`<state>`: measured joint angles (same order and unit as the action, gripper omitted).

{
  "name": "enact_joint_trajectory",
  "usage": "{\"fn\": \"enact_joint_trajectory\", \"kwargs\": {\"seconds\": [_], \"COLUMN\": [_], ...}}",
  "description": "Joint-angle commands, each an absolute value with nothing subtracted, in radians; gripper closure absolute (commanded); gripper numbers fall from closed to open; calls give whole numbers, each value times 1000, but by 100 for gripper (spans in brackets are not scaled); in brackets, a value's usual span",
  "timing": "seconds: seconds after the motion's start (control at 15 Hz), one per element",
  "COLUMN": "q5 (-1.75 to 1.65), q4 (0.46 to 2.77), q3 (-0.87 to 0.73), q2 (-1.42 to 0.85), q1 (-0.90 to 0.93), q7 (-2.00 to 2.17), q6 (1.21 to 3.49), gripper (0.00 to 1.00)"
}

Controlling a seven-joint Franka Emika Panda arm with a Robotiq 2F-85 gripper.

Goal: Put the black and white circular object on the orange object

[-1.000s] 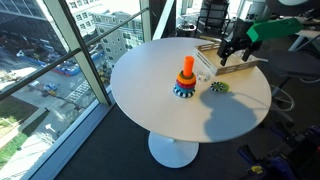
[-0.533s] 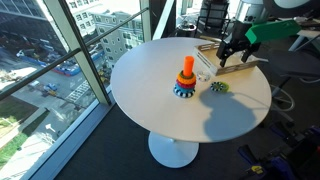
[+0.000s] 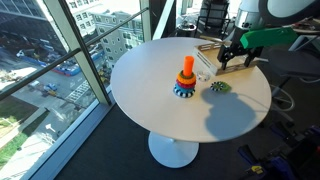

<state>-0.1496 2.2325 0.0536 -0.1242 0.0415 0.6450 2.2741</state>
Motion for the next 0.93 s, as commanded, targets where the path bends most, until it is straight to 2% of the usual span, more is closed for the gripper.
{"fn": "enact_joint_trajectory", "kwargs": {"seconds": [0.0,0.87], "q5": [-169,-188], "q4": [2217,2189], "q3": [24,-62], "q2": [-173,-366], "q1": [58,77], "q7": [691,615], "q6": [2293,2464], "gripper": [0,0]}}
